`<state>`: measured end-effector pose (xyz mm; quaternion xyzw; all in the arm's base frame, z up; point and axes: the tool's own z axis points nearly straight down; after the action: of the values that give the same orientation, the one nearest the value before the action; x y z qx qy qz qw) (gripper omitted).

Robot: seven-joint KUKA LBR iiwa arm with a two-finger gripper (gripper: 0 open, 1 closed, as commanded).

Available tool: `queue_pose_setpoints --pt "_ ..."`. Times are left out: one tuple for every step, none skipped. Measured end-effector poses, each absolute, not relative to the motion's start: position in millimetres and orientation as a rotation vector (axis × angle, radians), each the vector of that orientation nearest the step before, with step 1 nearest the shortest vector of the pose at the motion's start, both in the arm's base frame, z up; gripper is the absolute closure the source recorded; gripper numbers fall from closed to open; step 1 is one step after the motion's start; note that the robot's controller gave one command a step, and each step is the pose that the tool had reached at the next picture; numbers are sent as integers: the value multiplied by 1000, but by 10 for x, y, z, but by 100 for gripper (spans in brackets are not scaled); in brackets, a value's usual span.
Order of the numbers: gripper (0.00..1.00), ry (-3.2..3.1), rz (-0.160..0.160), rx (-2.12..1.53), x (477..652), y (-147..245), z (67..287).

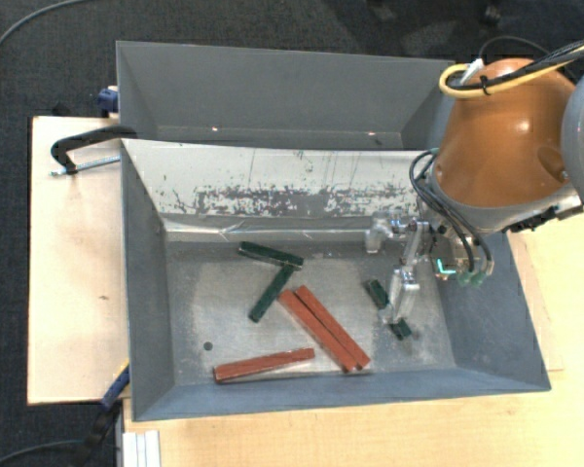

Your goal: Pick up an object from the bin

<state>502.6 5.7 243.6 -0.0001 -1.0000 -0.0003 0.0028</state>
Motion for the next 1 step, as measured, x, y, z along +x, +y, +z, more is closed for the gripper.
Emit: queue_pose_setpoints --pt "0 -3124 -2 -301 4958 543 682"
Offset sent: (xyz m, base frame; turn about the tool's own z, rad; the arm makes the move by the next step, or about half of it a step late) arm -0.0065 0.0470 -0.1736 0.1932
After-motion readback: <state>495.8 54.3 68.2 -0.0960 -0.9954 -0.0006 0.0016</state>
